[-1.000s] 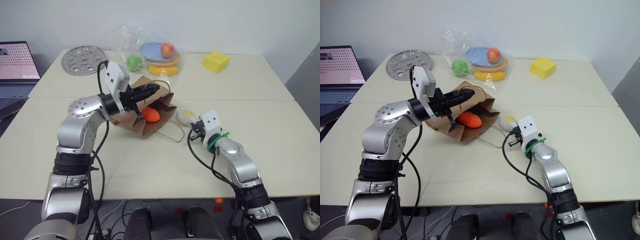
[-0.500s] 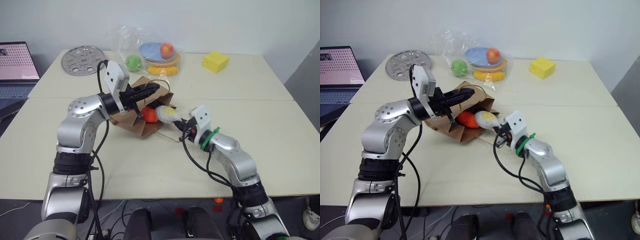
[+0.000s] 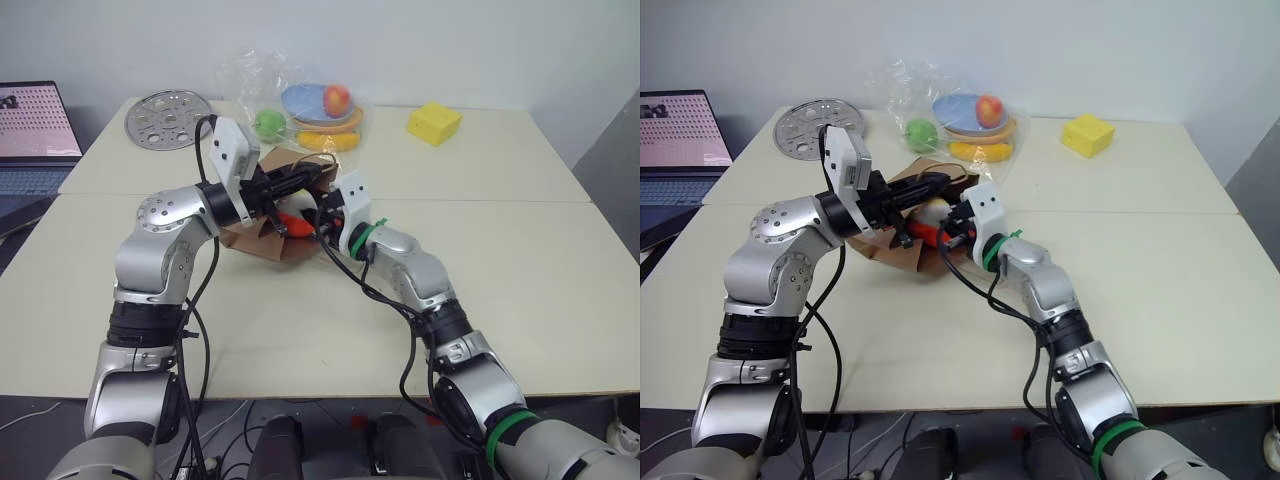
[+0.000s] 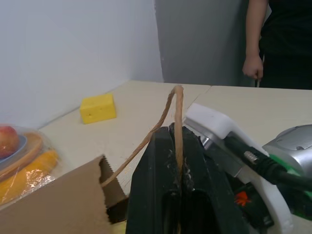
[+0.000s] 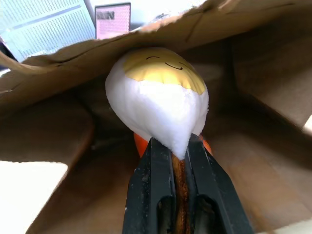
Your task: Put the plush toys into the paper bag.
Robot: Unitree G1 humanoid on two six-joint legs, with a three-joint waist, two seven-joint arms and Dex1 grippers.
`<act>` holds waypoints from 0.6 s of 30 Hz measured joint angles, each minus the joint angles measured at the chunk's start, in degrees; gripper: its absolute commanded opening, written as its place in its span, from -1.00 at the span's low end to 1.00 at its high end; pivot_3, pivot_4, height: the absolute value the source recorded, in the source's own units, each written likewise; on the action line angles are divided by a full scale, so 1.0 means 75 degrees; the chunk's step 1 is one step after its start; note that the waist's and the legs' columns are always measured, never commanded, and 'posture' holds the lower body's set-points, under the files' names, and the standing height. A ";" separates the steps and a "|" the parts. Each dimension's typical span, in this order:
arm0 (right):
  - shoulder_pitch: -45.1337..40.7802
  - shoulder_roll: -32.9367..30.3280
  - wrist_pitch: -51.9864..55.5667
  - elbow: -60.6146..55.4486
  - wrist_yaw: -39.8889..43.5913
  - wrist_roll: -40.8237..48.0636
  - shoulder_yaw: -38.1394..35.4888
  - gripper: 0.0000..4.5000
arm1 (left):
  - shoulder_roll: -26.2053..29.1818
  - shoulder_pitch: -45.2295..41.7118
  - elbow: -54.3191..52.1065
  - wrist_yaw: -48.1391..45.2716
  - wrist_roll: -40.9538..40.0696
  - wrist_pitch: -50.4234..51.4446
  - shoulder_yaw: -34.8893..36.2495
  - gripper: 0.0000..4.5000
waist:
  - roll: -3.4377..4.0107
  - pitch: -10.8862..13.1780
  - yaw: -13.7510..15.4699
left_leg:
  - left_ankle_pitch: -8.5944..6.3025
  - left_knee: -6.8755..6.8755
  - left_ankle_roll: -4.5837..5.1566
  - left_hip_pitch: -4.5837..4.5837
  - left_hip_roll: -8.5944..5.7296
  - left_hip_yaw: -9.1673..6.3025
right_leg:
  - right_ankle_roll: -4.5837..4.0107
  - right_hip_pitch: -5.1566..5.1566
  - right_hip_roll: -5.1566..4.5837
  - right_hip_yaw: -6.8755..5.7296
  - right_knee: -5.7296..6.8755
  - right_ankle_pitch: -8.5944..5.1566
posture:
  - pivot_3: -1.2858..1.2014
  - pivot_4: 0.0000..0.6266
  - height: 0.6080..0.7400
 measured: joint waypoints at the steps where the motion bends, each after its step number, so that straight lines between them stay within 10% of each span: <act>1: -0.0137 0.0078 -0.0152 0.0298 -0.0021 -0.0002 -0.0059 -0.99 | 0.0000 0.0027 -0.0066 0.0000 -0.0015 0.0026 0.0000 -1.00 | 0.0000 0.0000 -0.0001 | 0.0000 -0.0001 0.0000 0.0000 0.0000 0.0001 | 0.0000 0.0000 0.0000 0.0000 -0.0001 0.0000 | 0.03 -0.52 1.00; 6: -0.0488 0.0185 -0.0833 0.1660 -0.0028 -0.0205 -0.0069 -0.99 | -0.0005 0.0077 -0.0223 -0.0001 -0.0047 0.0114 -0.0001 -1.00 | 0.0000 0.0000 0.0000 | -0.0001 -0.0001 -0.0001 0.0000 -0.0001 0.0001 | -0.0001 0.0000 -0.0001 0.0001 -0.0001 0.0000 | 0.03 -0.52 1.00; 18: -0.0934 0.0073 -0.1552 0.2843 0.0016 -0.0259 -0.0421 0.84 | -0.0014 0.0089 -0.0228 -0.0062 -0.0083 0.0118 -0.0001 -1.00 | 0.0002 0.0001 -0.0006 | -0.0001 -0.0005 -0.0001 0.0000 0.0001 0.0000 | -0.0001 -0.0002 -0.0001 -0.0001 0.0001 0.0001 | 0.03 -0.52 1.00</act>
